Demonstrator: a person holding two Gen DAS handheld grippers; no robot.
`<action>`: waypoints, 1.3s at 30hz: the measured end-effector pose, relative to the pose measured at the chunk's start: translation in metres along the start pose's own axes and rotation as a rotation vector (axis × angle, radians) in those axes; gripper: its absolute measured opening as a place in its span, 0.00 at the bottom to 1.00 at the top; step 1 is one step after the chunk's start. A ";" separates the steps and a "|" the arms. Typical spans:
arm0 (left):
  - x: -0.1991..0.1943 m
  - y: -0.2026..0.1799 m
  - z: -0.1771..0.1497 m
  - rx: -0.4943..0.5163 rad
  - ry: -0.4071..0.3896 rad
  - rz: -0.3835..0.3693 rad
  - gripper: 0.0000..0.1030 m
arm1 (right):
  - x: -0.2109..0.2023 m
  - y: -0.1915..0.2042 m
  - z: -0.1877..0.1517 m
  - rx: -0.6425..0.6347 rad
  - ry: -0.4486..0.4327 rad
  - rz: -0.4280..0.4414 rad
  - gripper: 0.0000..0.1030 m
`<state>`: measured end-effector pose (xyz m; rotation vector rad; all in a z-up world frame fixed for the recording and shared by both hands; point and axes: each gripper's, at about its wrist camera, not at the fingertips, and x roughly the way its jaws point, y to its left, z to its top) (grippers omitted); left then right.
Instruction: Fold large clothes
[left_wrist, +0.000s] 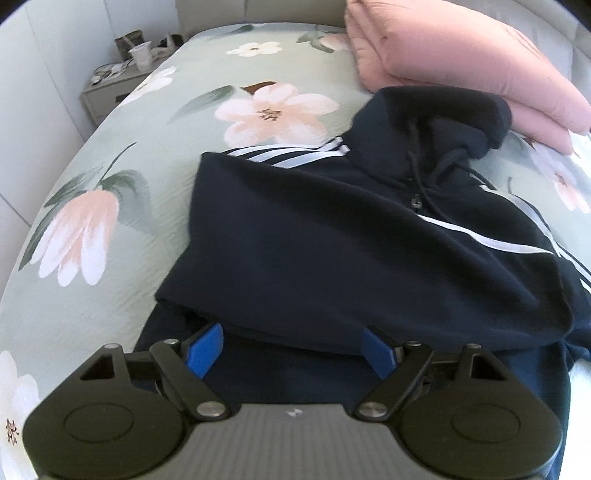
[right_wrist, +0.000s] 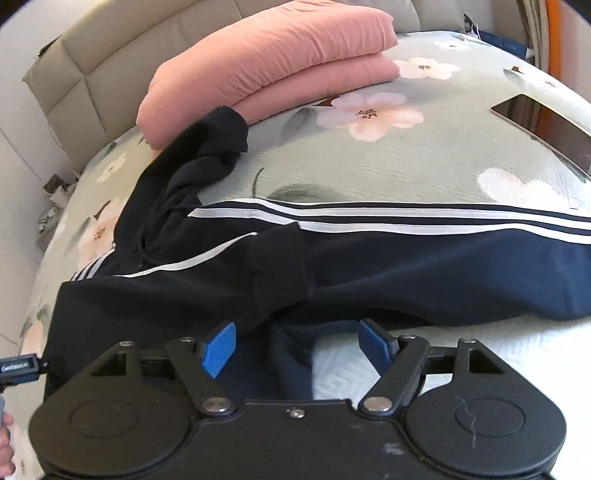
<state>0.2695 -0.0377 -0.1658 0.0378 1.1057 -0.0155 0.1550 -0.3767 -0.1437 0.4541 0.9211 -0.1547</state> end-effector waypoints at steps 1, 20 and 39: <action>-0.002 -0.004 -0.001 0.009 -0.008 -0.002 0.82 | -0.002 -0.011 0.000 0.005 0.012 0.027 0.85; 0.002 -0.047 -0.012 0.057 0.040 -0.012 0.83 | -0.029 -0.250 -0.028 0.686 -0.040 0.105 0.85; 0.014 -0.035 -0.005 -0.032 0.094 -0.049 0.83 | -0.015 -0.338 -0.024 0.736 -0.316 -0.109 0.84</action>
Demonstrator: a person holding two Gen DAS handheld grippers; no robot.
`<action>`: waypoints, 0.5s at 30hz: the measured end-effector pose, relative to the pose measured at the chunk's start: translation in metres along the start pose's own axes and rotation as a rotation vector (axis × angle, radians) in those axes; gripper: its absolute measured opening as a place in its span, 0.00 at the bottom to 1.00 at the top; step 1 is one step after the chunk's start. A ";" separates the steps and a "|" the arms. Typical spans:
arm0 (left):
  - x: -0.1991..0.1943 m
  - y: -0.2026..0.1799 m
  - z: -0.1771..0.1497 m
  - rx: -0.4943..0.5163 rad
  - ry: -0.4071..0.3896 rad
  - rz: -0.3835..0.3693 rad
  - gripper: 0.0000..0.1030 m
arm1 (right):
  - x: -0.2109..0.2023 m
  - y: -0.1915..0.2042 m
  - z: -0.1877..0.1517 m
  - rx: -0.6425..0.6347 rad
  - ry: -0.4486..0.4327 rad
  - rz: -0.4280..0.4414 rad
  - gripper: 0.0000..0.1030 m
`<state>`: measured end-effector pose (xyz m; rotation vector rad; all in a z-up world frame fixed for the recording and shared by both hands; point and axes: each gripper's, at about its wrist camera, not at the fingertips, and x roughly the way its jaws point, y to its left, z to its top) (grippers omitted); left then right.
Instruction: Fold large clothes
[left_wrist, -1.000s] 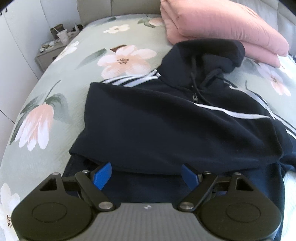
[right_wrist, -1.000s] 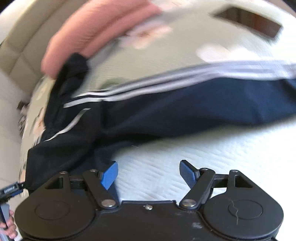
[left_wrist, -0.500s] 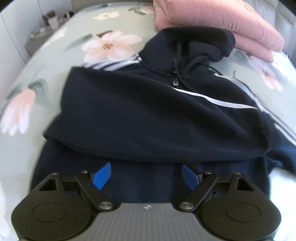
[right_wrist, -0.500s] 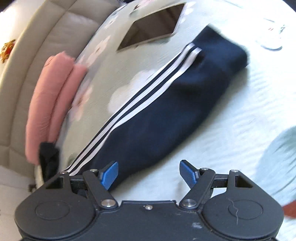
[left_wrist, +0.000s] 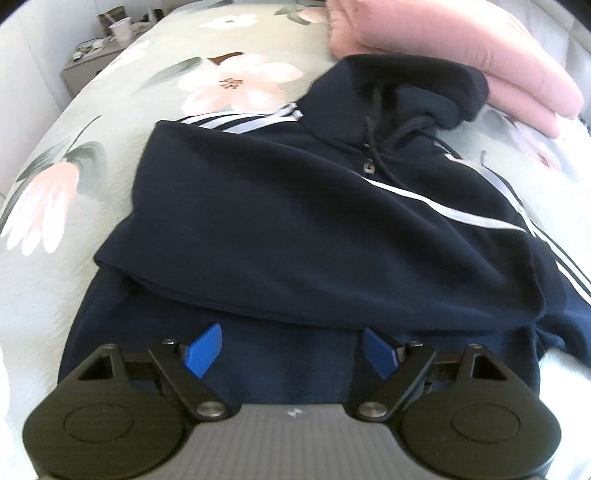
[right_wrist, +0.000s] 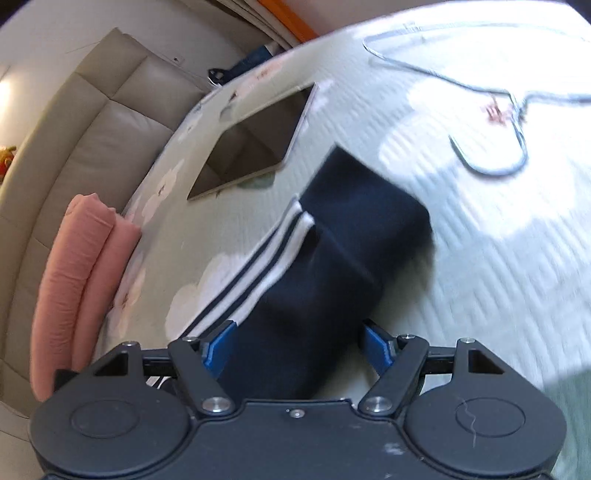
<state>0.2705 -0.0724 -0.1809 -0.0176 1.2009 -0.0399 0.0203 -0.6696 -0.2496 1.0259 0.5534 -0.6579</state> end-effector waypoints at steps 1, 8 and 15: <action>0.001 0.003 0.001 -0.009 0.000 -0.002 0.83 | 0.001 0.001 0.003 -0.010 -0.018 -0.009 0.85; 0.001 0.020 0.008 -0.055 -0.001 -0.003 0.83 | 0.019 0.041 -0.005 -0.215 -0.114 -0.174 0.25; -0.014 0.022 0.012 0.021 -0.042 0.065 0.83 | -0.002 0.090 -0.013 -0.324 -0.209 -0.194 0.10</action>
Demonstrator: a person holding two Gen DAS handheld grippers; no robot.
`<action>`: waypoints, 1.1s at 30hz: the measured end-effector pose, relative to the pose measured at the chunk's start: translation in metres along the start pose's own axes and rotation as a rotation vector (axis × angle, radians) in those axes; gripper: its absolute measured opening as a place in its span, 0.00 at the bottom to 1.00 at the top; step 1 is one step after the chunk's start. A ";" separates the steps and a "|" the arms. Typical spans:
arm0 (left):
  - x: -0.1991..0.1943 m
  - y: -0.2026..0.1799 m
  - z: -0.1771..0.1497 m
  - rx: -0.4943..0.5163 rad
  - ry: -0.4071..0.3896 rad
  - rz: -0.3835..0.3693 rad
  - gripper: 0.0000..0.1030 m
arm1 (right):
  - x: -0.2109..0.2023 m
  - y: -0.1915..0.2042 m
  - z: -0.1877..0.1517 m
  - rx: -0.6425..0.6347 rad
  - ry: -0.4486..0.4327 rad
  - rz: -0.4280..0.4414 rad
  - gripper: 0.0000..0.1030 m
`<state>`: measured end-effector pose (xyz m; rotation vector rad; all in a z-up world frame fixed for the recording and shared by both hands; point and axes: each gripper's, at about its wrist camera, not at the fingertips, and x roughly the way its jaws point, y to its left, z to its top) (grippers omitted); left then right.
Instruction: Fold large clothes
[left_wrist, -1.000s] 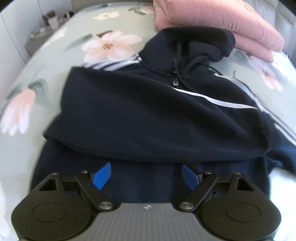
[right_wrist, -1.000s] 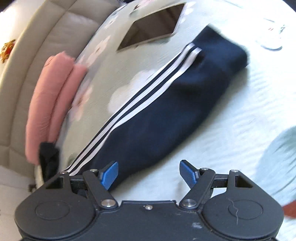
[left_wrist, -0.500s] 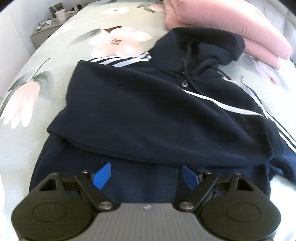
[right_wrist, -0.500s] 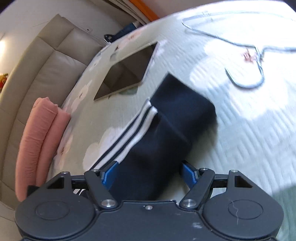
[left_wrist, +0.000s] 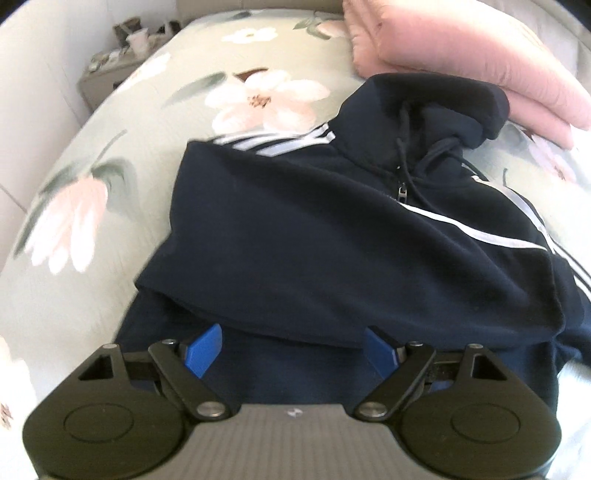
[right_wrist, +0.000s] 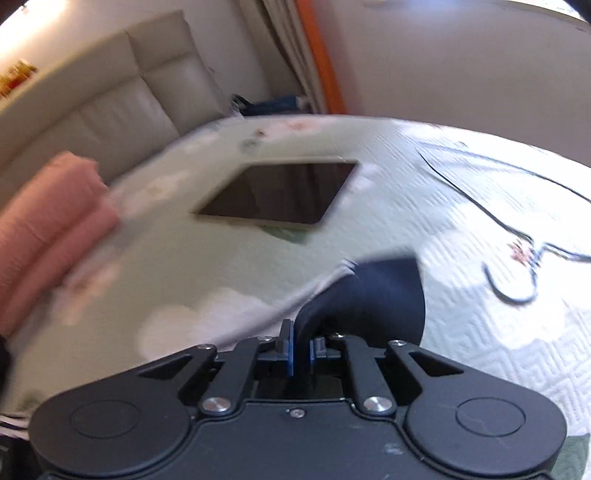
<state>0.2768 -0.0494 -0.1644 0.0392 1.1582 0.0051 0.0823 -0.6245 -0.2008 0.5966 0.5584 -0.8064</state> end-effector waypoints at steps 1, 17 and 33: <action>-0.002 0.002 0.001 0.003 -0.004 0.010 0.83 | -0.011 0.009 0.007 -0.002 -0.021 0.030 0.10; -0.024 0.075 -0.034 -0.147 0.019 0.004 0.83 | -0.204 0.226 0.038 -0.052 -0.271 0.740 0.09; -0.025 0.126 -0.058 -0.253 0.028 0.070 0.83 | -0.212 0.438 -0.158 -0.329 0.061 1.124 0.10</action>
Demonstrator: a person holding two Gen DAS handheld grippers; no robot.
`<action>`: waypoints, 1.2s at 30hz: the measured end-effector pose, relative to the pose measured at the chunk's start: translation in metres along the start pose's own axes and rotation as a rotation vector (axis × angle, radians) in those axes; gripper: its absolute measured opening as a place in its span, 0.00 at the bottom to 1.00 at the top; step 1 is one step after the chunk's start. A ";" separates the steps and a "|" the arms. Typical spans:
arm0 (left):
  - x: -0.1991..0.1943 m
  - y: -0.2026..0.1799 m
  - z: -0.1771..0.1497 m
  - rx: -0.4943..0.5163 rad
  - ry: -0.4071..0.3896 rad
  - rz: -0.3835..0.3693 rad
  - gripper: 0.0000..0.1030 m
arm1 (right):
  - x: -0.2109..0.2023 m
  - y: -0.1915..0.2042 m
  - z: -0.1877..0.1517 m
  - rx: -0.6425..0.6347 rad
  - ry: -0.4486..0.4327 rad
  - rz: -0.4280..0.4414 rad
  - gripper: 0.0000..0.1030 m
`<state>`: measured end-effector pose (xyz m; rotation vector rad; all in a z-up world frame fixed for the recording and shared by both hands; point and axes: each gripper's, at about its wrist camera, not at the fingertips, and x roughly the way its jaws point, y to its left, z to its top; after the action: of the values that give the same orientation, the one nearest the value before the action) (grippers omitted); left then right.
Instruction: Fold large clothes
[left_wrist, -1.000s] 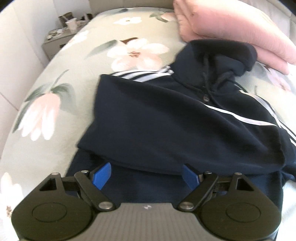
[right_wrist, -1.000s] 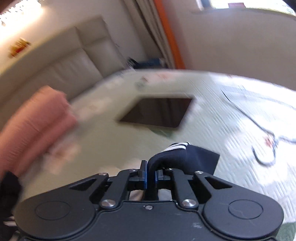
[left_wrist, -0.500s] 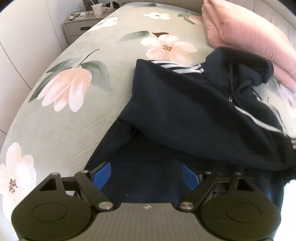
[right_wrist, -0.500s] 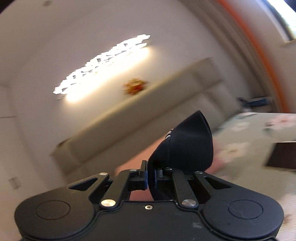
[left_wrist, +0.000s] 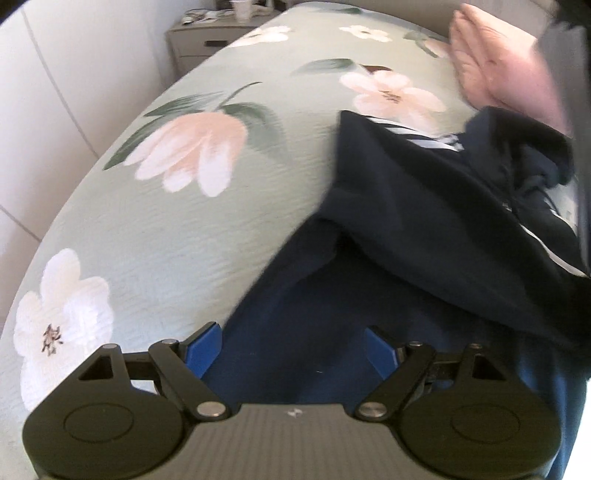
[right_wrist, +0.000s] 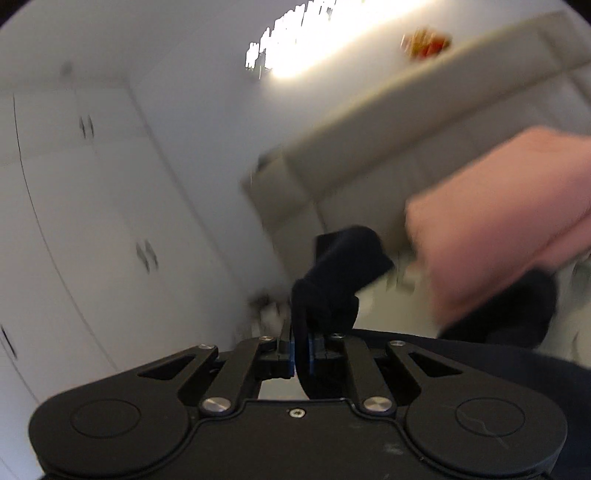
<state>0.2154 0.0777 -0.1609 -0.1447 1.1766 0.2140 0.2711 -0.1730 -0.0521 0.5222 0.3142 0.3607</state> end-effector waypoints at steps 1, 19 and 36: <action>0.001 0.004 0.001 -0.009 -0.001 0.000 0.83 | 0.018 0.005 -0.015 -0.018 0.049 -0.017 0.10; -0.004 0.026 0.007 -0.108 -0.065 0.012 0.83 | 0.123 0.002 -0.174 -0.062 0.535 -0.098 0.23; -0.009 0.021 0.008 -0.082 -0.076 0.020 0.83 | 0.111 0.001 -0.128 -0.127 0.470 -0.256 0.88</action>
<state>0.2143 0.0987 -0.1499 -0.1954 1.0944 0.2832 0.3212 -0.0726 -0.1788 0.2616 0.7989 0.2483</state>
